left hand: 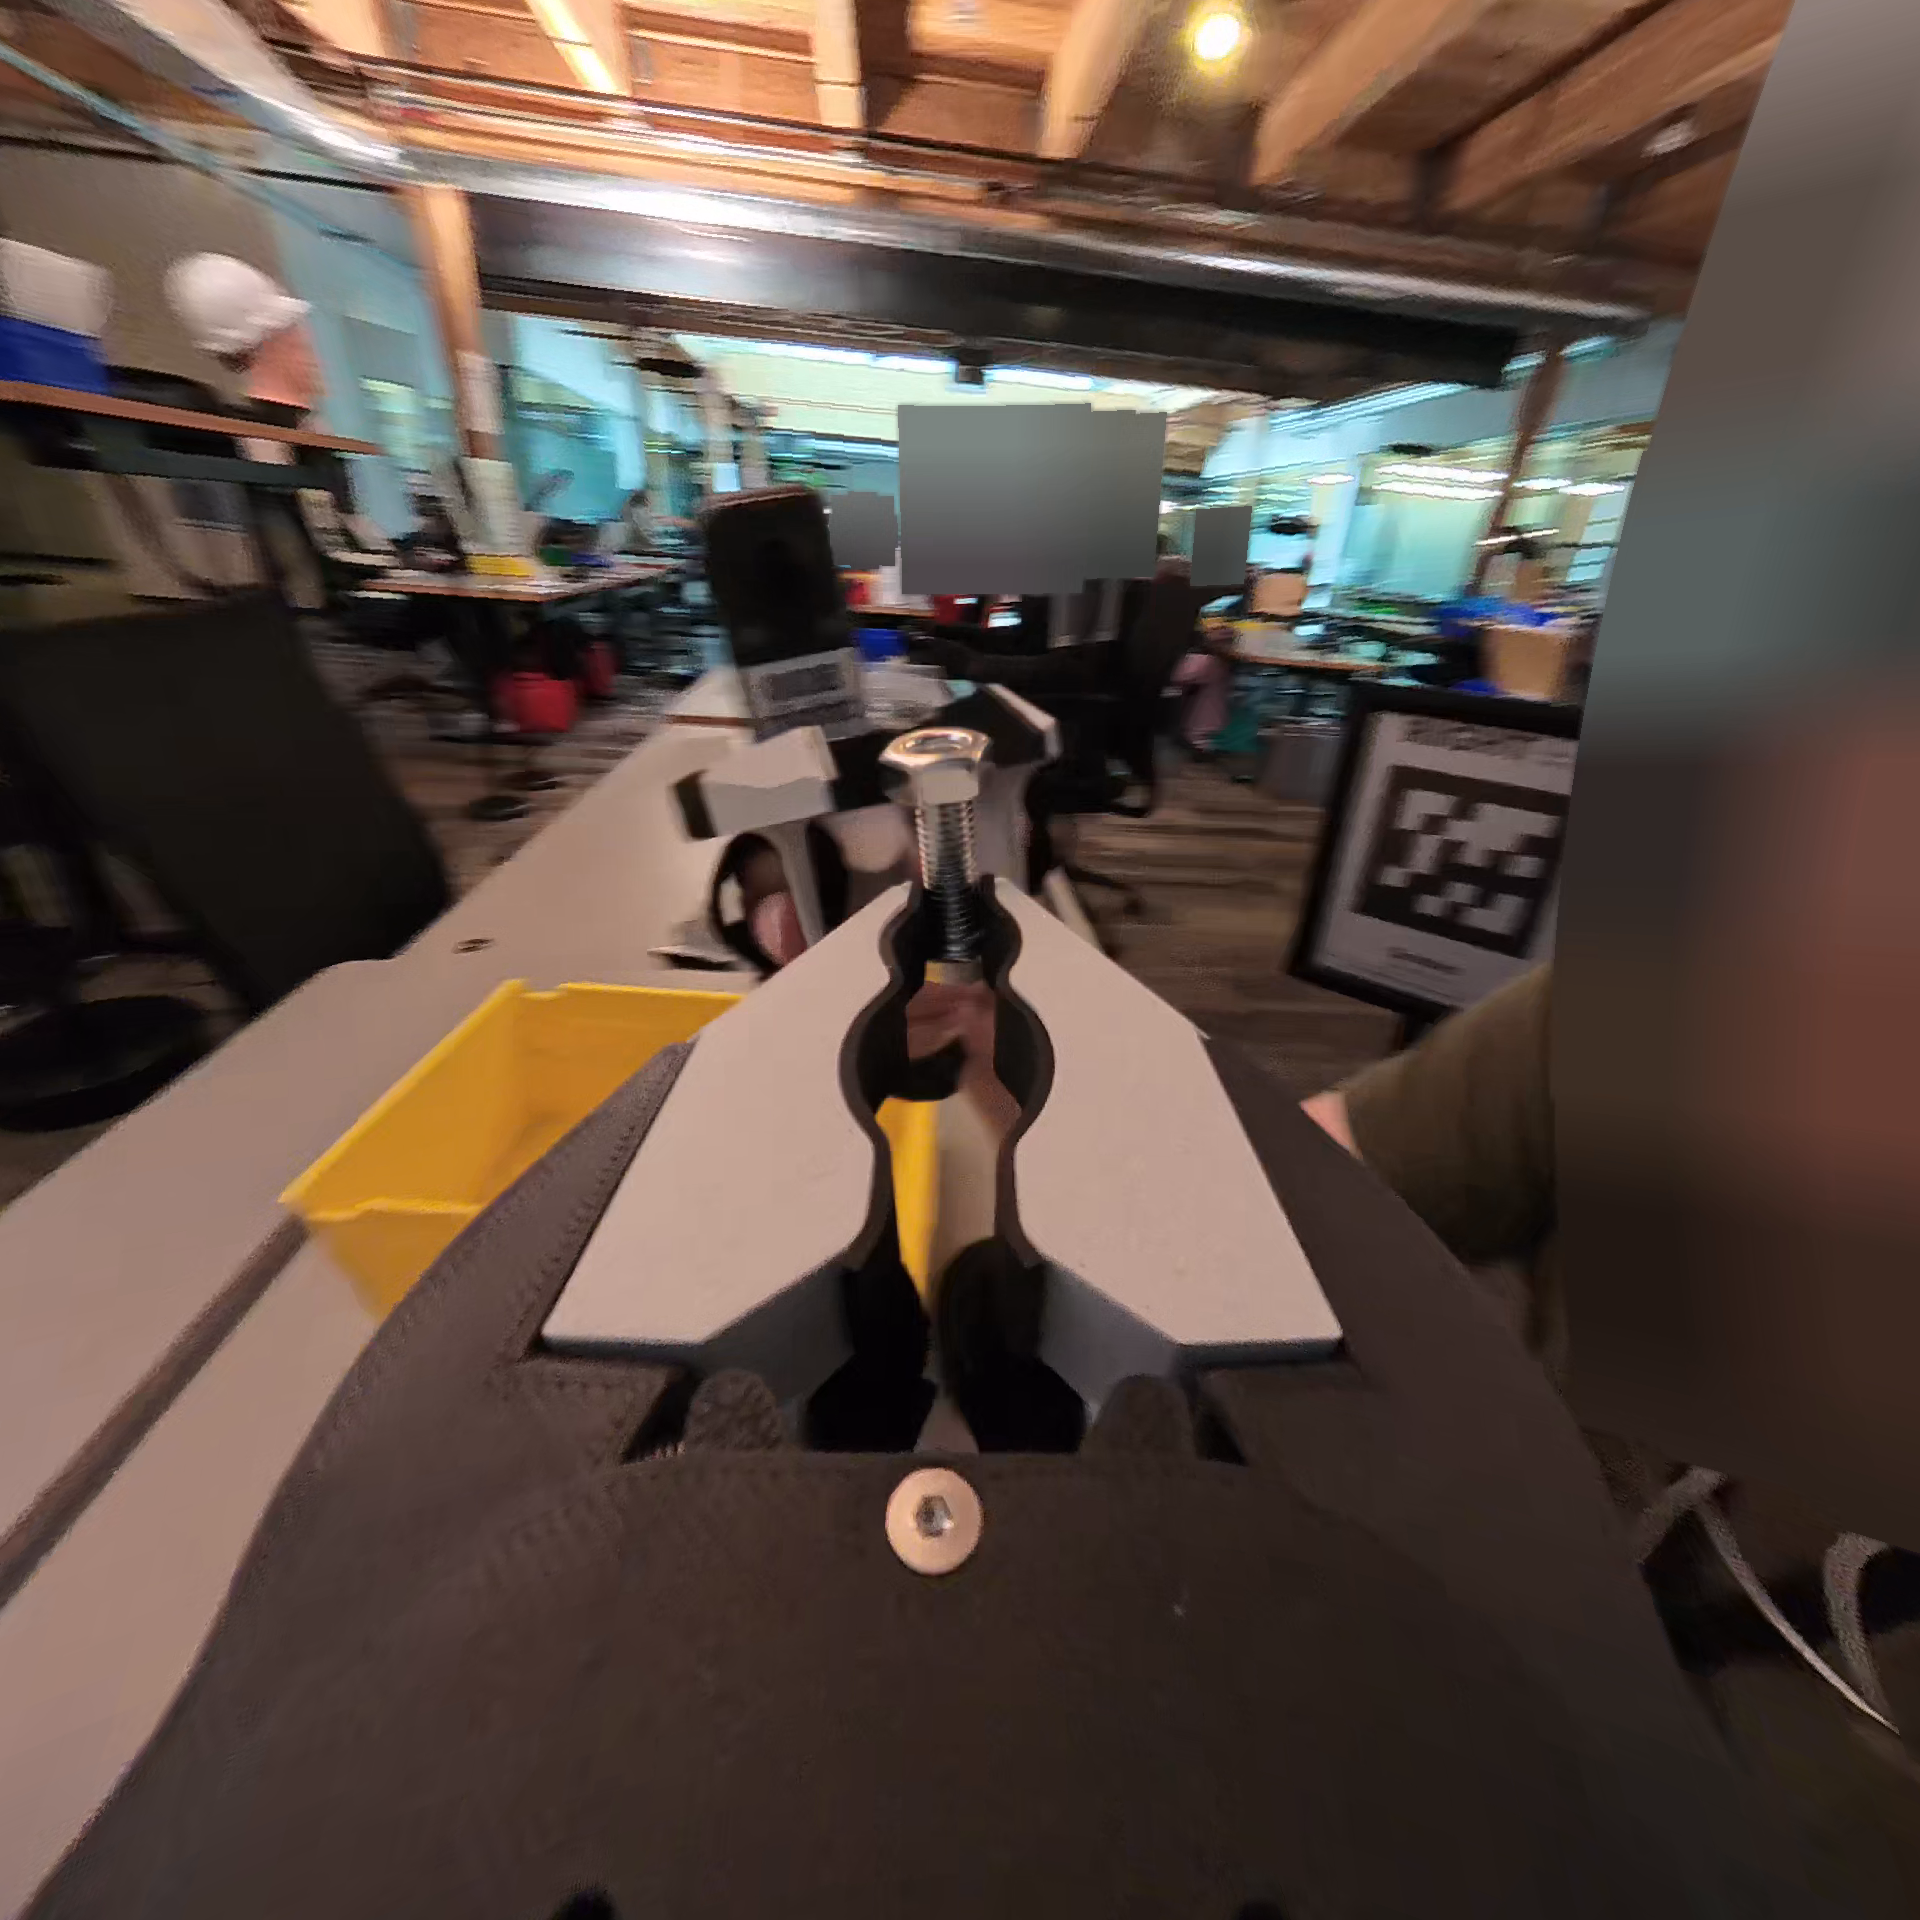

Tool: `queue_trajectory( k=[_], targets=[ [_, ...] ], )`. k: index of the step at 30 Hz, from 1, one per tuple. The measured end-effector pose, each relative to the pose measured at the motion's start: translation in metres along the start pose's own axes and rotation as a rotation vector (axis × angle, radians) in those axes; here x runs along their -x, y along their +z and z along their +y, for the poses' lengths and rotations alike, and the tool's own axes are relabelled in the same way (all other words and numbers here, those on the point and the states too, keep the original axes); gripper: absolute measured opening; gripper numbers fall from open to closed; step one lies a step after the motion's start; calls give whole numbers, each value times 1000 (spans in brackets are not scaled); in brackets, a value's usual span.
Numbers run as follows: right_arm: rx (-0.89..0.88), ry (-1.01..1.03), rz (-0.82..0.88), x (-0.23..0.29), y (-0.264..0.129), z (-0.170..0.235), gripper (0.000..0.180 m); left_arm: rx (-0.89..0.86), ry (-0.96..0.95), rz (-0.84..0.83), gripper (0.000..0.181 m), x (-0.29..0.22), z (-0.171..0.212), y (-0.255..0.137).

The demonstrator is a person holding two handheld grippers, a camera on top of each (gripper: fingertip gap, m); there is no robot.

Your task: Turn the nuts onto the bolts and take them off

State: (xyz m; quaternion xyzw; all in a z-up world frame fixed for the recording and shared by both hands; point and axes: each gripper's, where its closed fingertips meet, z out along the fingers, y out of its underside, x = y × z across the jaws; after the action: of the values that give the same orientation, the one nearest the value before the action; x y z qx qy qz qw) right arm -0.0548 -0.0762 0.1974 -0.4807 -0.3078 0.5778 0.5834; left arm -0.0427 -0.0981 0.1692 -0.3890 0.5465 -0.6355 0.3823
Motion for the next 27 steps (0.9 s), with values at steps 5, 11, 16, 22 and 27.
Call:
queue_trajectory(
  k=[5,11,16,22,27],
  targets=[
    [-15,-254,296,-19,-11,-15,43,14,125,-261,8,30,-3,-10],
    [44,-434,516,-27,-9,-15,44,33,177,-386,8,43,-2,-11],
    [97,-469,566,-31,-4,-7,44,48,178,-398,8,46,2,-8],
    [152,-461,526,-30,-2,1,17,54,173,-354,8,40,4,-2],
    [117,-336,239,2,1,2,17,20,126,-157,8,13,1,4]
  ],
)
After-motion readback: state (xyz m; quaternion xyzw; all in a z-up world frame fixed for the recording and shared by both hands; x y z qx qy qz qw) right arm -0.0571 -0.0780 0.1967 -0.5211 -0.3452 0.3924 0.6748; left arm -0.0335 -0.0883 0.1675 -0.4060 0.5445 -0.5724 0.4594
